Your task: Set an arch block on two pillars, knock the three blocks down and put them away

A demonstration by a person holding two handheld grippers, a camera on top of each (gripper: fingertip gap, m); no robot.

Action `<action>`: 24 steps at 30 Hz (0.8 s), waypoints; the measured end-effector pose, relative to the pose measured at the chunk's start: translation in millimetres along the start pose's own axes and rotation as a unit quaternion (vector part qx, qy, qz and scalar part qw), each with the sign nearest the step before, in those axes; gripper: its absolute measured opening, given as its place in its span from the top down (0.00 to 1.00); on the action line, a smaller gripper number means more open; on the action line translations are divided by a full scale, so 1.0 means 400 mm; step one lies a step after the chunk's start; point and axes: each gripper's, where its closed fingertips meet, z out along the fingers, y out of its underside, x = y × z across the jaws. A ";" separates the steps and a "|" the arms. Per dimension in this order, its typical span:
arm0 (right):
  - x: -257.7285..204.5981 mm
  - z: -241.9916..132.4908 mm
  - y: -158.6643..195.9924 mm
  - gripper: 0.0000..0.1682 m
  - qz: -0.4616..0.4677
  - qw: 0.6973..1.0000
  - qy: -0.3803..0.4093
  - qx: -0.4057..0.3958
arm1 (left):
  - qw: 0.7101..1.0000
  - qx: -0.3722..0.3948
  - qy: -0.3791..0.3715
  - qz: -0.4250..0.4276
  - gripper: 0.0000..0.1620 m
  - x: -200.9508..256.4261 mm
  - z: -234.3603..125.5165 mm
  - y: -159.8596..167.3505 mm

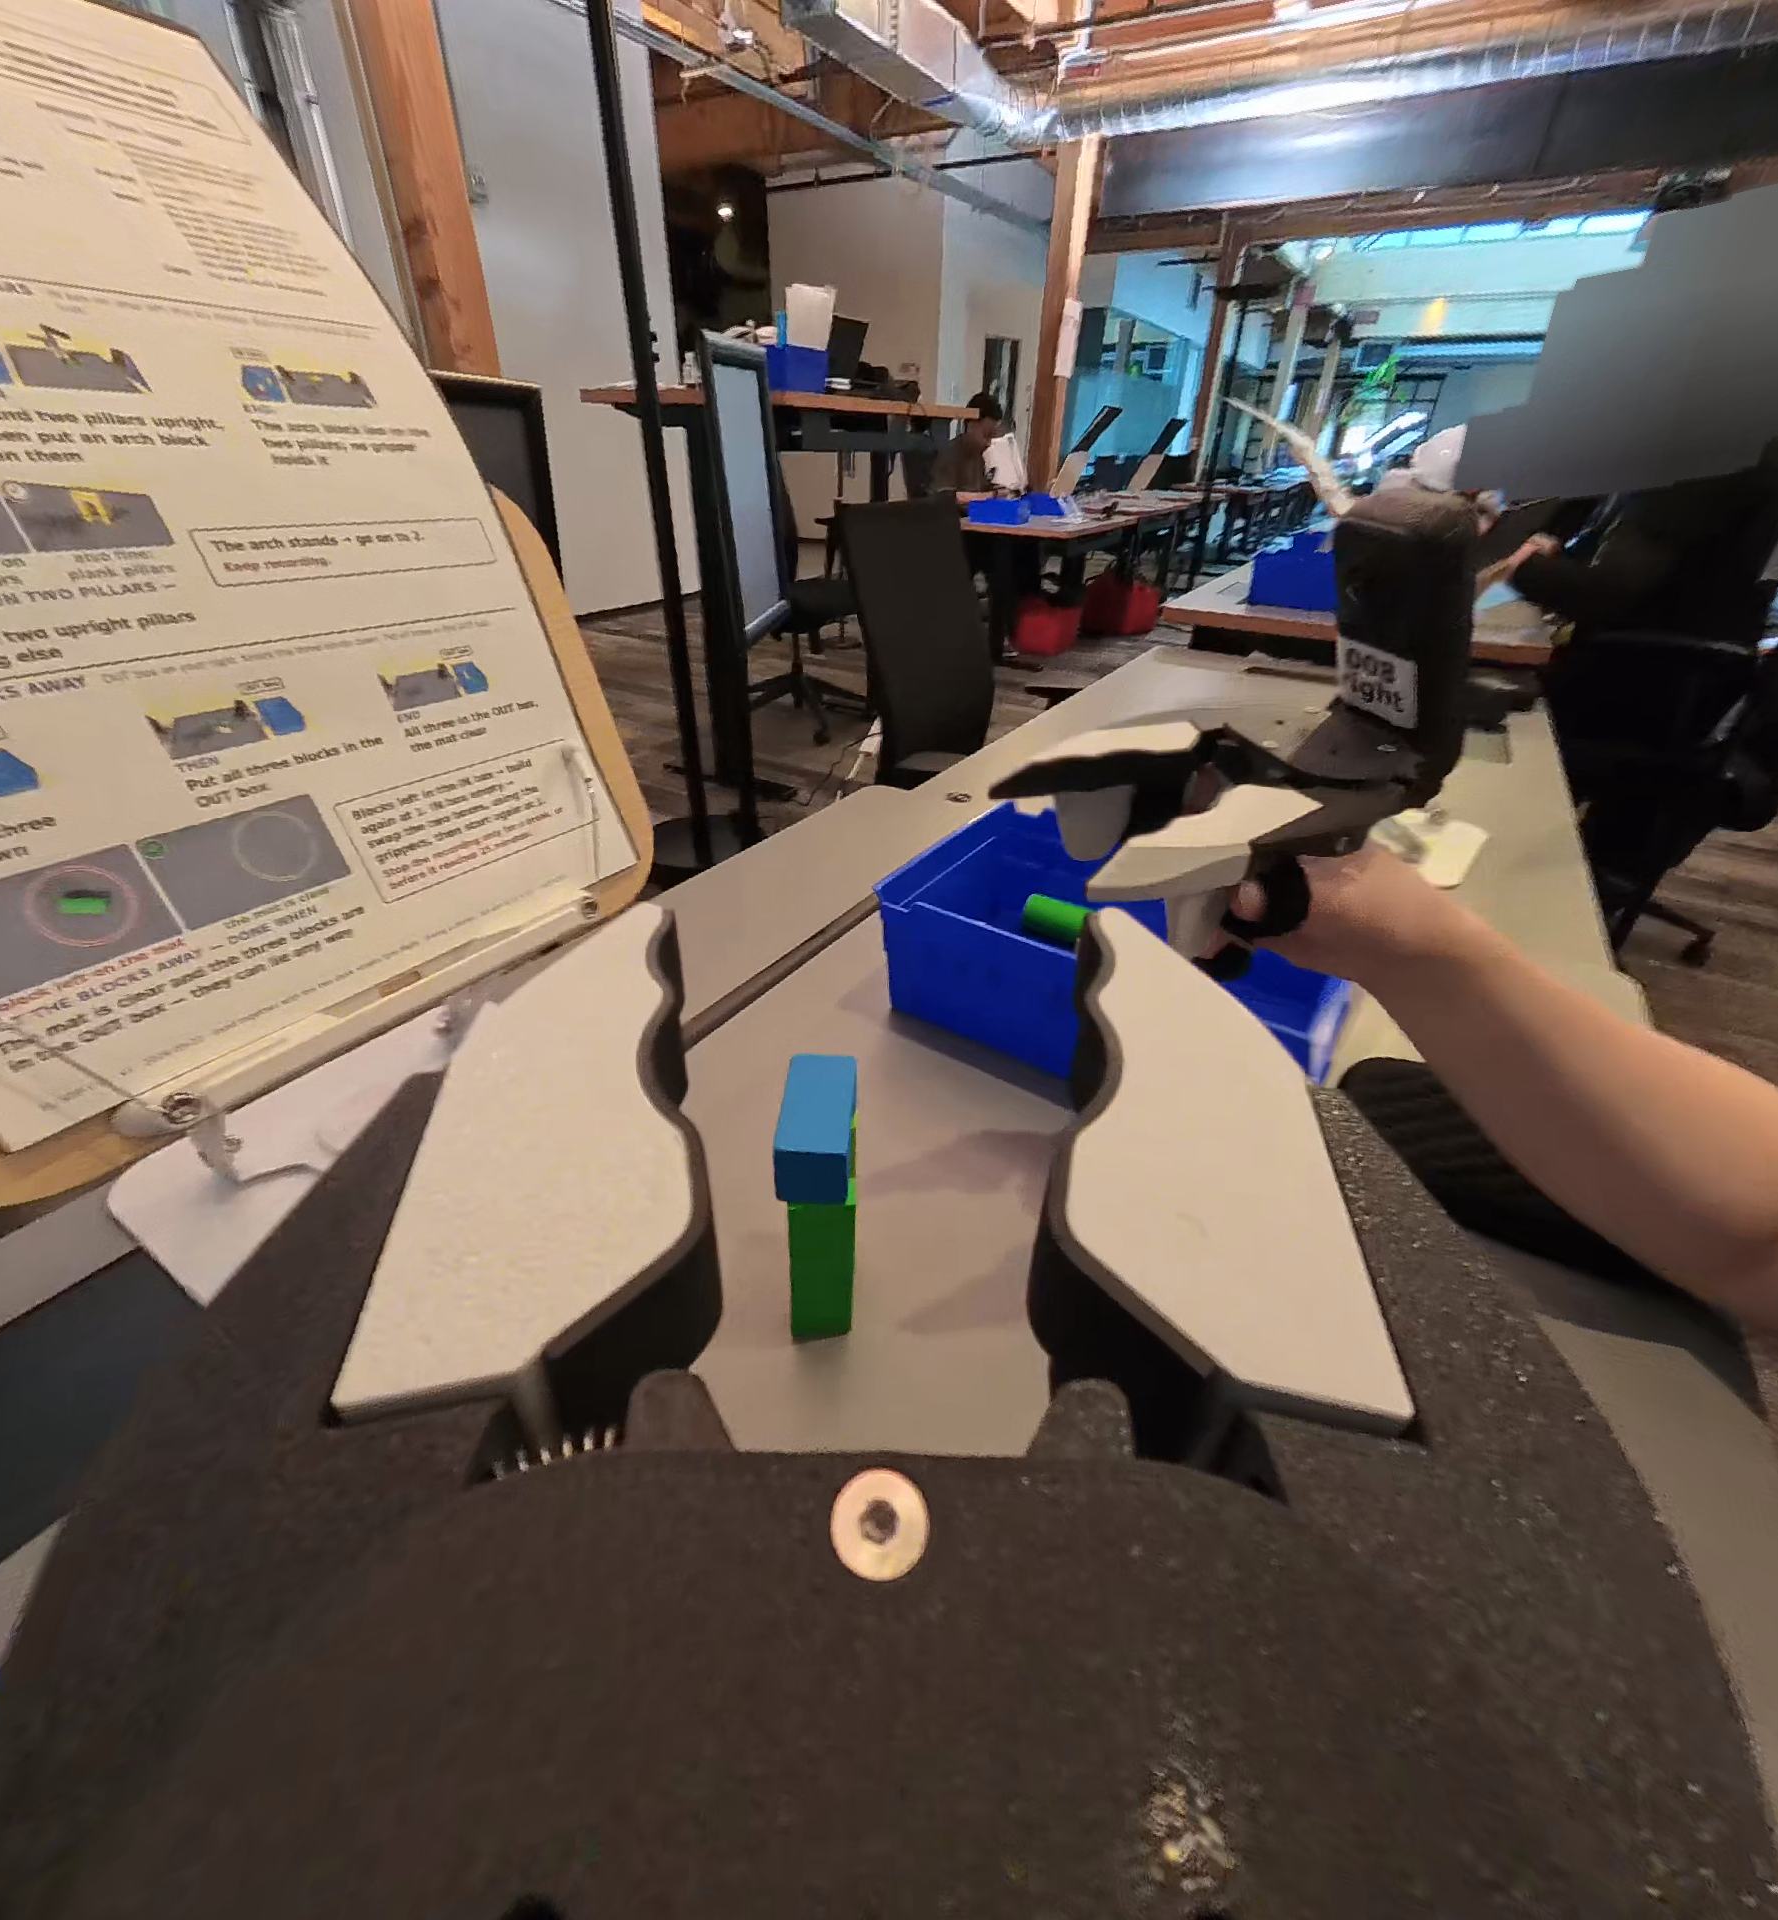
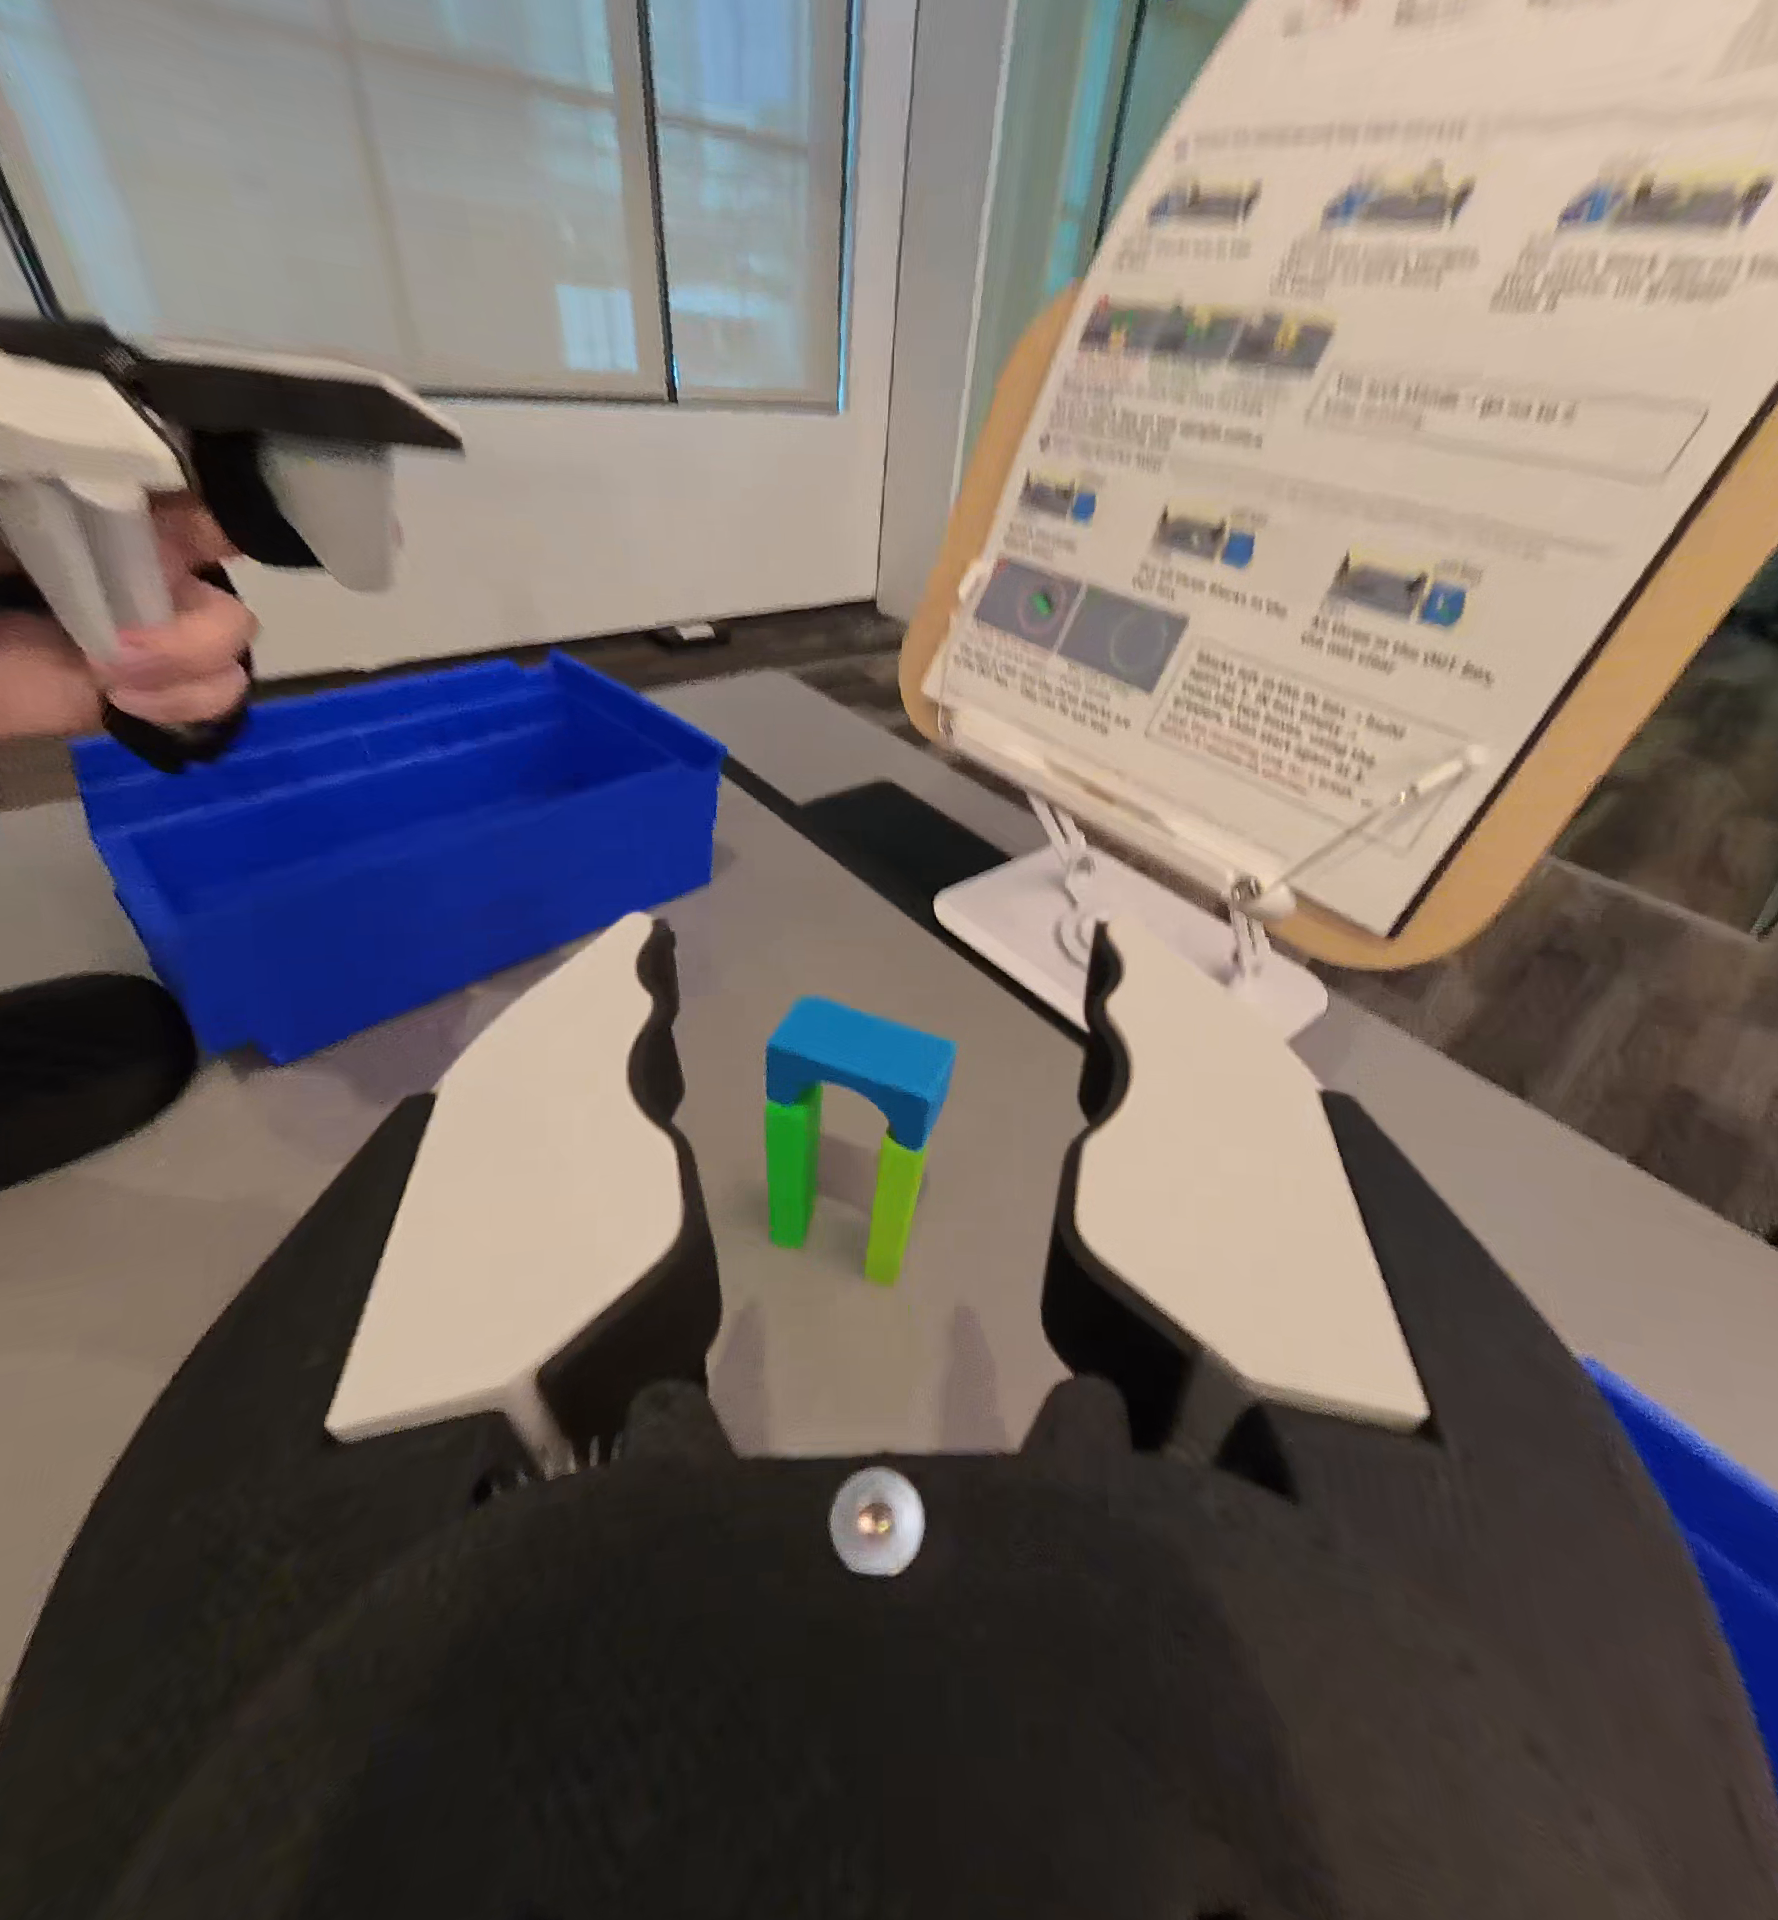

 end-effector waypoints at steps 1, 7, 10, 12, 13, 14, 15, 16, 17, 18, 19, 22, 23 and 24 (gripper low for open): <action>0.004 0.004 0.018 0.54 0.005 1.000 0.000 -0.011 | 1.000 -0.006 -0.014 0.011 0.55 -0.007 0.003 0.006; -0.048 0.012 0.023 0.52 0.080 0.994 -0.073 -0.002 | 0.999 -0.023 -0.045 0.020 0.52 -0.012 0.028 0.030; 0.007 0.006 0.028 0.52 0.044 0.999 -0.001 0.010 | 0.997 -0.024 -0.065 0.016 0.52 -0.022 0.046 0.045; 0.027 0.003 0.032 0.54 0.043 0.999 0.025 0.021 | 0.997 -0.042 -0.068 0.022 0.52 -0.023 0.064 0.070; 0.028 0.003 0.034 0.59 0.047 0.998 0.027 0.023 | 0.996 -0.055 -0.066 0.022 0.51 -0.023 0.074 0.085; 0.025 0.005 0.036 0.63 0.047 0.998 0.022 0.021 | 0.996 -0.065 -0.065 0.019 0.51 -0.022 0.082 0.097; 0.025 0.008 0.039 0.63 0.042 0.999 0.022 0.018 | 0.996 -0.070 -0.061 0.015 0.51 -0.020 0.088 0.106; 0.030 0.010 0.044 0.63 0.031 0.999 0.030 0.013 | 0.996 -0.071 -0.055 0.011 0.51 -0.017 0.093 0.111; 0.039 0.011 0.049 0.63 0.014 0.999 0.041 0.011 | 0.996 -0.073 -0.053 0.008 0.51 -0.016 0.096 0.116; 0.048 0.011 0.055 0.63 -0.002 0.998 0.054 0.008 | 0.996 -0.075 -0.052 0.007 0.52 -0.015 0.099 0.121; 0.055 0.011 0.063 0.63 -0.015 0.998 0.066 0.002 | 0.996 -0.078 -0.052 0.007 0.52 -0.016 0.101 0.125; 0.064 0.021 0.093 0.64 -0.053 0.994 0.086 -0.032 | 0.994 -0.088 -0.060 0.011 0.53 -0.024 0.105 0.138; 0.060 0.025 0.105 0.66 -0.064 0.993 0.088 -0.046 | 0.993 -0.091 -0.069 0.016 0.54 -0.031 0.105 0.141; 0.058 0.028 0.119 0.71 -0.075 0.991 0.094 -0.065 | 0.991 -0.096 -0.084 0.028 0.55 -0.040 0.105 0.146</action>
